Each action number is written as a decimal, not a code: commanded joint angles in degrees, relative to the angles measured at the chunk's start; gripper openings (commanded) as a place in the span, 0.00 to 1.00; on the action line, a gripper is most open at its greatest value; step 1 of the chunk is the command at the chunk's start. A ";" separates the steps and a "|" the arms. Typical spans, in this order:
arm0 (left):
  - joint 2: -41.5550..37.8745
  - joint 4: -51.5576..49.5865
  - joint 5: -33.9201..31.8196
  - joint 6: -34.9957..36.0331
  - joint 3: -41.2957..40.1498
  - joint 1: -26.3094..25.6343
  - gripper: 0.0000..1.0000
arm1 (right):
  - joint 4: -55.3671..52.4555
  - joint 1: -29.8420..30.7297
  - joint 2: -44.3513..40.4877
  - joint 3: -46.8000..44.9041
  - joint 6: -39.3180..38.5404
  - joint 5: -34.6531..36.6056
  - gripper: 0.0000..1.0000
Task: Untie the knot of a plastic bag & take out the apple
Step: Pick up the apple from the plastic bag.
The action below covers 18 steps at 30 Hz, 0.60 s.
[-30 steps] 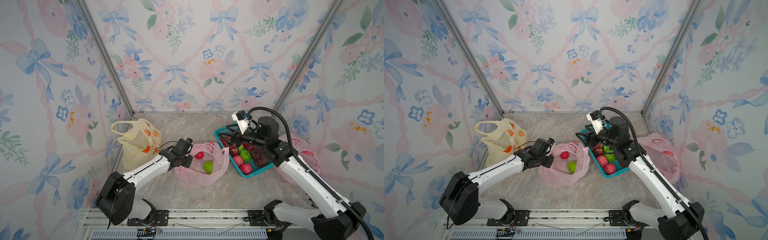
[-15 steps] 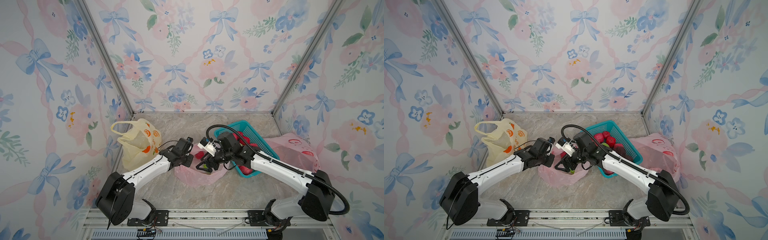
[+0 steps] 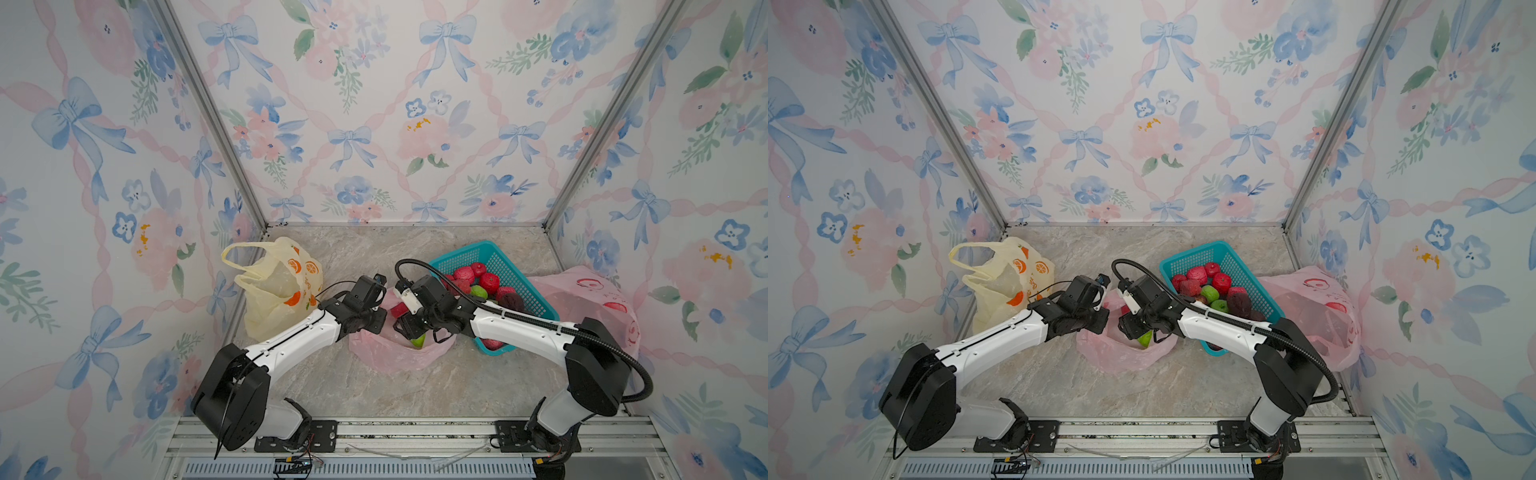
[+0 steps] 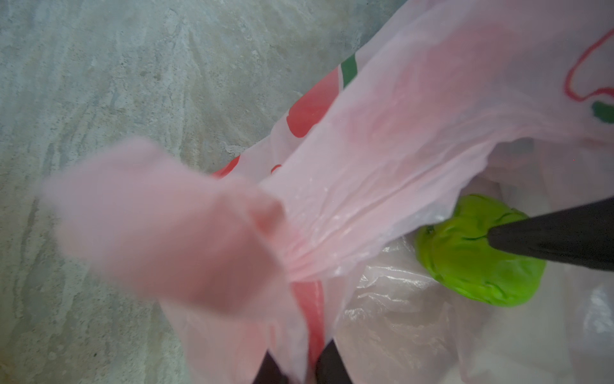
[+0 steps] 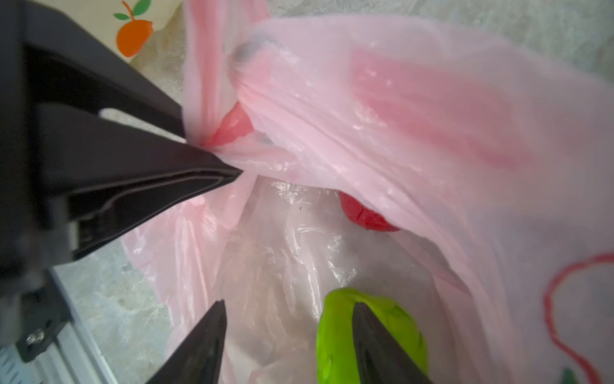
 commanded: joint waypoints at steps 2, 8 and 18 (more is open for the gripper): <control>0.58 0.67 0.44 0.86 0.76 -0.29 0.14 | 3.50 0.72 4.00 2.89 2.01 11.05 0.60; 0.41 1.10 1.37 1.22 0.68 -0.42 0.14 | 7.65 0.63 8.56 3.92 1.52 17.07 0.69; 1.50 1.23 1.89 1.65 1.25 -0.91 0.14 | 14.92 0.46 14.90 5.37 1.77 17.57 0.76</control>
